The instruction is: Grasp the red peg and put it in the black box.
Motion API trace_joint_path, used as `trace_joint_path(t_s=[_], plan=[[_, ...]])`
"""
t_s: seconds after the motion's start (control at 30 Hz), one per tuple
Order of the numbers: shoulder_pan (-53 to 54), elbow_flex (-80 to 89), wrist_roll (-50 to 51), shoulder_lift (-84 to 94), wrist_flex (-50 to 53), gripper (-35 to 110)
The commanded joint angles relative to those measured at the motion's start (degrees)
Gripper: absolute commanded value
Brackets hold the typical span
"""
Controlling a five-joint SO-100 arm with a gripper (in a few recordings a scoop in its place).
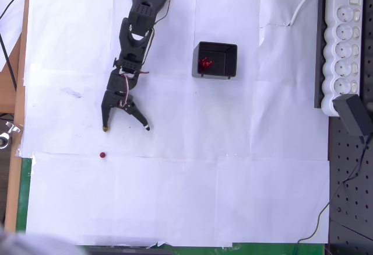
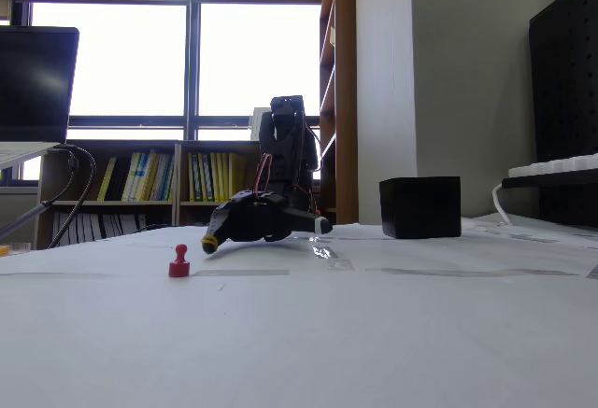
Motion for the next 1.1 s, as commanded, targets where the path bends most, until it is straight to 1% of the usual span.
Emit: trace_joint_path(t_s=[0.0, 0.2, 0.5, 0.83, 1.07], plan=[[1.32, 7.38, -0.53, -0.26, 2.02, 64], [1.32, 13.36, -1.41, 2.64, 4.83, 65], [0.88, 26.02, -0.97, 7.65, 14.68, 65], [-0.09, 36.56, -0.35, 11.78, 21.18, 65], [-0.35, 42.89, -2.2, 15.12, 25.14, 65]])
